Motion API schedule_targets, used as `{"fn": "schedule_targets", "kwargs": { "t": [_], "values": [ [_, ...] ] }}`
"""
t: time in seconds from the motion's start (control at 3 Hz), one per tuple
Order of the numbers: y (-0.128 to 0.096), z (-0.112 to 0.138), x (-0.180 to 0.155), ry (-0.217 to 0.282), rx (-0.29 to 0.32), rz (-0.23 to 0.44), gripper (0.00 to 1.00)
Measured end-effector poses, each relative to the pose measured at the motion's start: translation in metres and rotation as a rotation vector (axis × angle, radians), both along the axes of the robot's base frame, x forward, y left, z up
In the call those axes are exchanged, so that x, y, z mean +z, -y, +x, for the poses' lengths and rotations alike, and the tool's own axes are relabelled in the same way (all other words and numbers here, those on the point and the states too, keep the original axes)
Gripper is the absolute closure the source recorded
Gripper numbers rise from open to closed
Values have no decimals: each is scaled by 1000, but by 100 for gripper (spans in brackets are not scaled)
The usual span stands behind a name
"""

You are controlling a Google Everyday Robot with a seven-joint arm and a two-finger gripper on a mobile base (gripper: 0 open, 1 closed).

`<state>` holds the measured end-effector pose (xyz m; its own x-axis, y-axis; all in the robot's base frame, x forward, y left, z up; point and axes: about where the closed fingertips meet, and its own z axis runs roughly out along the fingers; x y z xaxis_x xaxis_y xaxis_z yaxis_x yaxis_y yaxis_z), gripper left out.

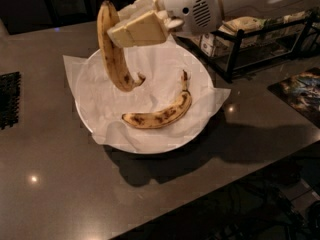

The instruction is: Pick banana from white bowl

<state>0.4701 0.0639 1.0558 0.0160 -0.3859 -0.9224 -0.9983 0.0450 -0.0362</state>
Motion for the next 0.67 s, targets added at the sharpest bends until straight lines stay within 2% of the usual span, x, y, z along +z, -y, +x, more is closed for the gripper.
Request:
{"fn": "schedule_targets", "kwargs": {
  "t": [0.33,0.67],
  "values": [
    [13,-28,23,59,30,56,100],
    [36,-53,23,46,6,104,100]
  ]
}}
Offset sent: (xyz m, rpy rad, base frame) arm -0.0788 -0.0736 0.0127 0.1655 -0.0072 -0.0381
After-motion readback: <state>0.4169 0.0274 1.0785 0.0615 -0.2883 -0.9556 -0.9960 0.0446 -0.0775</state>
